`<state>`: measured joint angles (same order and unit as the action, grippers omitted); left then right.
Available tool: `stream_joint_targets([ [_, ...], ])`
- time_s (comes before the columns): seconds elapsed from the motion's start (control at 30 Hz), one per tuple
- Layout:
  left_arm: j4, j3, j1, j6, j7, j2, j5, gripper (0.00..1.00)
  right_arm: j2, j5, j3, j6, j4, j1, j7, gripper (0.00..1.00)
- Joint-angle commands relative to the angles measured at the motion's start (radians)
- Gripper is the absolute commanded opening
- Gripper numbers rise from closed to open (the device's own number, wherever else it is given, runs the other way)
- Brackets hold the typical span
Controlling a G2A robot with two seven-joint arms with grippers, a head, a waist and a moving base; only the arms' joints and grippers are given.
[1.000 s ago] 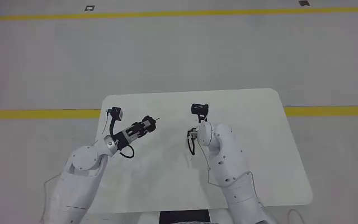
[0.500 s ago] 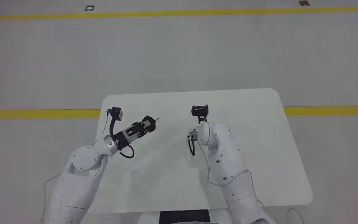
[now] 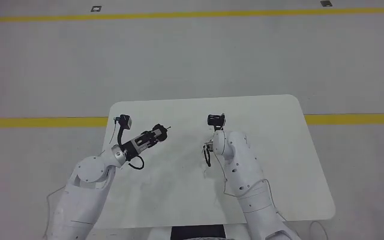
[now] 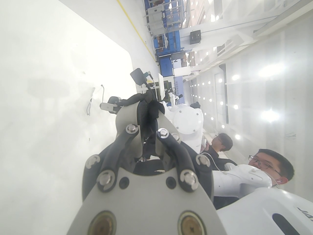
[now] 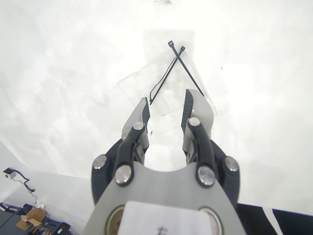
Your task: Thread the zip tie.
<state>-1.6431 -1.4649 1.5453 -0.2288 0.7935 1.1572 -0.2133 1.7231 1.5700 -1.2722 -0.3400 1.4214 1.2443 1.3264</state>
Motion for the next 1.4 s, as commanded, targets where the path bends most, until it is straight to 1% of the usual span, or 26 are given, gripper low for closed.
stream_joint_targets([
  [0.0, 0.0, 0.0, 0.0, 0.0, 0.0, 0.0, 0.0, 0.0, 0.0, 0.0, 0.0, 0.0, -0.011, -0.004, -0.003, 0.3],
  [0.13, 0.0, 0.0, 0.0, 0.0, 0.0, 0.0, 0.0, 0.0, 0.001, 0.0, 0.0, 0.0, -0.03, -0.012, -0.007, 0.28],
  [0.27, 0.0, 0.0, 0.0, 0.0, 0.0, 0.0, 0.0, 0.0, 0.003, 0.0, -0.002, 0.0, -0.026, -0.012, -0.01, 0.26],
  [0.33, 0.0, 0.0, 0.0, 0.0, 0.0, 0.0, 0.0, 0.0, 0.003, 0.0, -0.003, 0.0, -0.036, -0.014, -0.011, 0.25],
  [0.7, 0.0, 0.0, 0.0, 0.0, 0.0, 0.0, 0.0, 0.0, 0.002, 0.0, -0.008, 0.0, -0.092, -0.029, -0.021, 0.25],
  [0.9, 0.0, 0.0, 0.0, 0.0, 0.0, 0.0, 0.0, 0.0, 0.006, 0.0, -0.011, 0.0, -0.111, -0.033, -0.03, 0.21],
  [1.13, 0.0, 0.0, 0.0, 0.0, 0.0, 0.0, 0.0, 0.0, 0.009, 0.0, -0.013, 0.0, -0.132, -0.041, -0.037, 0.13],
  [1.23, 0.0, 0.0, 0.0, 0.0, 0.0, 0.0, 0.0, 0.0, 0.011, 0.0, -0.014, 0.0, -0.132, -0.042, -0.039, 0.13],
  [1.3, 0.0, 0.0, 0.0, 0.0, 0.0, 0.0, 0.0, 0.0, 0.01, 0.0, -0.015, 0.0, -0.128, -0.041, -0.038, 0.17],
  [1.37, 0.0, 0.0, 0.0, 0.0, 0.0, 0.0, 0.0, 0.0, 0.009, 0.0, -0.015, 0.0, -0.121, -0.039, -0.038, 0.19],
])
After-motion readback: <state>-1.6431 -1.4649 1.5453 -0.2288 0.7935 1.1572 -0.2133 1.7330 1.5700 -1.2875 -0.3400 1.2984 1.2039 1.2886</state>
